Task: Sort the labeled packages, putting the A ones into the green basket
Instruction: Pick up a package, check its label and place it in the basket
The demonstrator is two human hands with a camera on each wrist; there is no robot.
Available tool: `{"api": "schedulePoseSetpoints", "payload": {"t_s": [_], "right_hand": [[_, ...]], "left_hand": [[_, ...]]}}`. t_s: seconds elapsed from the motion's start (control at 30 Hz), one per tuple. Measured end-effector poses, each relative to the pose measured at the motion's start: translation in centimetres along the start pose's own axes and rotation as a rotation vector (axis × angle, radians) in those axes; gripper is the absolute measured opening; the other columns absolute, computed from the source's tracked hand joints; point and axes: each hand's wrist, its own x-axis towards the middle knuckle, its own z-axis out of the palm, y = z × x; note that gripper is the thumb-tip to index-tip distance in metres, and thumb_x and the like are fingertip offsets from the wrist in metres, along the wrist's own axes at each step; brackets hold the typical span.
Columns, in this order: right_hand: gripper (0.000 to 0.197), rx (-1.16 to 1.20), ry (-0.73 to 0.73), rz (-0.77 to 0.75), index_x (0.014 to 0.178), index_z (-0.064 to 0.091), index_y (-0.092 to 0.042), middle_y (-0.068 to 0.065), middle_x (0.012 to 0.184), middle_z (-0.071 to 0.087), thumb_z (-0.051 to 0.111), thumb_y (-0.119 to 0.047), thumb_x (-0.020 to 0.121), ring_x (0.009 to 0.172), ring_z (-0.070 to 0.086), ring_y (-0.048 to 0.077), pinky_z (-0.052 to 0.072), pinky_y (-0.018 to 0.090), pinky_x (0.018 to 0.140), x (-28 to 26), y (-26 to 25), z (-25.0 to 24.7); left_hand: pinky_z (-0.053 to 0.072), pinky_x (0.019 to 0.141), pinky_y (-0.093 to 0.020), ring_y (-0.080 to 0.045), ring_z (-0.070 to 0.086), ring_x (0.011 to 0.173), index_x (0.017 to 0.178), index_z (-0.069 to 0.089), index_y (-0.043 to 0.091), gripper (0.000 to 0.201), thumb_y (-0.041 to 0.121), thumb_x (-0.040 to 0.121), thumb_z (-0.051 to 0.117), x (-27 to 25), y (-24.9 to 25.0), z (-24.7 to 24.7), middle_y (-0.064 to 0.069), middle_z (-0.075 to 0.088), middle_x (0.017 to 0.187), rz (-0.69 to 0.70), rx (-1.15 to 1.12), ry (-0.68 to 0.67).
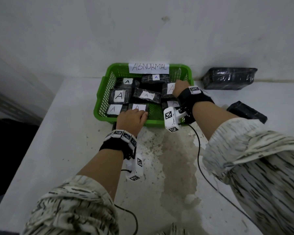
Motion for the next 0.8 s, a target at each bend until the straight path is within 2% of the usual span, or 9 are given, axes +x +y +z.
{"api": "schedulePoseSetpoints", "payload": {"t_s": [0.1, 0.2, 0.3, 0.37, 0.47, 0.53, 0.63, 0.73, 0.8], "right_hand": [[0.053, 0.000, -0.061, 0.069, 0.141, 0.032, 0.007, 0.025, 0.132, 0.053, 0.048, -0.009, 0.093, 0.118, 0.054, 0.042, 0.047, 0.045, 0.097, 0.5, -0.4, 0.4], [0.066, 0.056, -0.133, 0.122, 0.150, 0.008, 0.002, 0.023, 0.145, 0.039, 0.042, -0.017, 0.097, 0.129, 0.042, 0.043, 0.042, 0.029, 0.100, 2.2, -0.1, 1.4], [0.076, 0.015, -0.103, 0.192, 0.151, -0.005, -0.001, 0.032, 0.146, 0.033, 0.044, -0.022, 0.097, 0.132, 0.038, 0.046, 0.035, 0.052, 0.107, 2.1, -0.4, 1.6], [0.064, 0.020, -0.044, 0.166, 0.149, 0.003, 0.005, 0.031, 0.146, 0.033, 0.036, -0.017, 0.100, 0.132, 0.037, 0.045, 0.032, 0.056, 0.107, 0.9, -0.5, 1.6], [0.052, 0.066, 0.046, 0.110, 0.146, 0.019, 0.005, 0.024, 0.147, 0.031, 0.034, -0.010, 0.099, 0.128, 0.043, 0.039, 0.036, 0.051, 0.103, -0.5, -0.2, 1.2], [0.050, 0.044, 0.100, 0.087, 0.141, 0.028, 0.002, 0.021, 0.142, 0.034, 0.038, -0.003, 0.093, 0.115, 0.052, 0.037, 0.046, 0.046, 0.094, -0.2, 0.1, 1.2], [0.035, -0.022, 0.034, 0.020, 0.124, 0.050, 0.005, 0.019, 0.134, 0.041, 0.040, -0.001, 0.091, 0.096, 0.057, 0.033, 0.045, 0.037, 0.078, -0.4, 0.3, 0.8], [0.032, -0.045, -0.037, -0.016, 0.120, 0.055, 0.005, 0.023, 0.132, 0.043, 0.040, -0.003, 0.092, 0.110, 0.056, 0.037, 0.049, 0.041, 0.092, -0.8, 0.3, 0.0], [0.031, -0.049, -0.053, -0.042, 0.116, 0.058, 0.004, 0.024, 0.127, 0.052, 0.044, -0.006, 0.091, 0.114, 0.056, 0.039, 0.048, 0.048, 0.095, -1.1, 0.2, -0.4]], "left_hand": [[0.029, 0.060, -0.029, -0.026, 0.059, 0.073, 0.089, 0.066, 0.015, 0.068, 0.045, 0.088, 0.005, 0.0, 0.0, -0.1, -0.005, 0.065, 0.079, -0.006, -0.008, 0.000], [0.029, 0.060, -0.029, -0.026, 0.059, 0.075, 0.089, 0.066, 0.016, 0.068, 0.046, 0.088, 0.005, 0.0, 0.0, -0.1, -0.004, 0.066, 0.080, -0.012, -0.008, -0.011], [0.028, 0.059, -0.029, -0.026, 0.059, 0.073, 0.086, 0.065, 0.016, 0.063, 0.045, 0.090, 0.010, 0.1, 0.0, -0.2, -0.004, 0.065, 0.077, -0.016, -0.006, -0.019], [0.028, 0.059, -0.029, -0.026, 0.059, 0.074, 0.086, 0.064, 0.015, 0.052, 0.041, 0.096, 0.020, 0.1, 0.1, -0.3, -0.005, 0.064, 0.078, -0.012, 0.004, -0.029], [0.028, 0.059, -0.029, -0.026, 0.059, 0.075, 0.086, 0.065, 0.015, 0.042, 0.036, 0.099, 0.031, 0.0, 0.0, -0.3, -0.005, 0.064, 0.078, -0.012, -0.001, -0.027], [0.028, 0.058, -0.029, -0.026, 0.059, 0.073, 0.085, 0.066, 0.015, 0.052, 0.040, 0.096, 0.022, 0.0, 0.0, -0.2, -0.005, 0.063, 0.076, -0.009, -0.017, -0.020], [0.029, 0.057, -0.028, -0.027, 0.059, 0.069, 0.083, 0.066, 0.015, 0.064, 0.045, 0.089, 0.011, 0.0, -0.1, 0.1, -0.005, 0.063, 0.072, 0.008, -0.034, -0.016], [0.030, 0.057, -0.028, -0.030, 0.060, 0.068, 0.083, 0.068, 0.012, 0.065, 0.044, 0.089, 0.012, 0.0, -0.1, 0.0, -0.008, 0.064, 0.072, 0.018, -0.040, -0.028], [0.032, 0.061, -0.030, -0.031, 0.061, 0.078, 0.094, 0.068, 0.013, 0.074, 0.046, 0.085, 0.002, 0.0, 0.1, -0.3, -0.009, 0.066, 0.081, 0.016, -0.019, -0.058]]}}
